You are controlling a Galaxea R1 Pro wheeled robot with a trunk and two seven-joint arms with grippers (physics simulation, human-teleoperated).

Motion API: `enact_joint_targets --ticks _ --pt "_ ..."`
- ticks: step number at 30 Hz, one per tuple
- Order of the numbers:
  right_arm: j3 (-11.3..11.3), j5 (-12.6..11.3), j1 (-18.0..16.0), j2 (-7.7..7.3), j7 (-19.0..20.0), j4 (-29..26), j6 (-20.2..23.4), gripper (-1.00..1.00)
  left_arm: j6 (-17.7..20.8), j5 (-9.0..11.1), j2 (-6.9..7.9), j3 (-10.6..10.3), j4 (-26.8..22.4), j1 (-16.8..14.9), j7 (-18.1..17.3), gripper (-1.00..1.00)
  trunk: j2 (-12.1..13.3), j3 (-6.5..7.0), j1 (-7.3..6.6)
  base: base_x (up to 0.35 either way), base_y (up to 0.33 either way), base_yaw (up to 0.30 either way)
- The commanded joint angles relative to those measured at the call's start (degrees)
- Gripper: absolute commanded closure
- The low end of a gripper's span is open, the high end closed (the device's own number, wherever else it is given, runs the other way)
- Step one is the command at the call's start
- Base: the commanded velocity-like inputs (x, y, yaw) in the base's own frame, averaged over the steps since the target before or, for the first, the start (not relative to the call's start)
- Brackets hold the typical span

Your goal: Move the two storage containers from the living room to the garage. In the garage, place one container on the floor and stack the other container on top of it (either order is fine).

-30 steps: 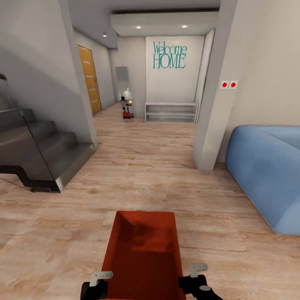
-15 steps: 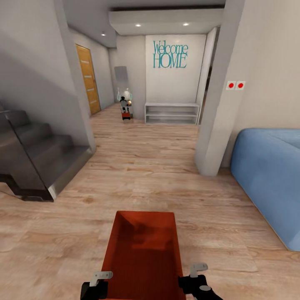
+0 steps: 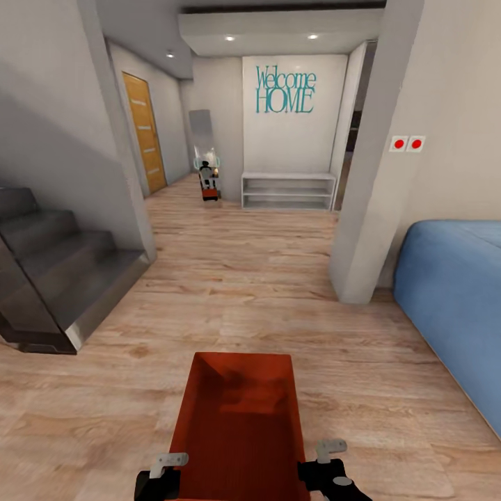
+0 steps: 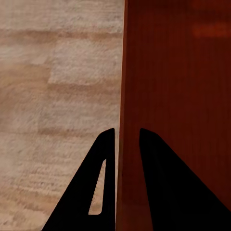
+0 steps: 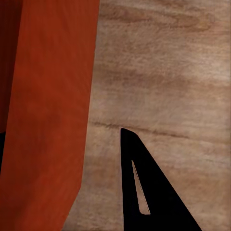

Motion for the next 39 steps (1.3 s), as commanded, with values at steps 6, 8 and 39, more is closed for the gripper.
enact_joint_targets --ticks 6,8,39 --pt "0.26 0.21 -0.04 -0.03 -0.59 0.08 -0.12 1.0 -0.22 0.03 0.04 0.45 -0.01 -0.03 0.9 1.0 -0.02 -0.06 0.03 0.344 0.0 0.004" --pt "0.27 0.21 -0.04 -0.03 -0.59 0.08 -0.12 1.0 -0.22 0.03 0.04 0.45 -0.01 -0.03 0.9 1.0 -0.02 -0.09 0.03 0.344 0.0 0.046" --pt "0.26 0.21 -0.04 -0.03 -0.59 0.08 -0.12 1.0 -0.22 0.03 0.04 0.45 -0.01 -0.03 0.9 1.0 -0.02 -0.67 0.03 0.344 0.0 0.07"
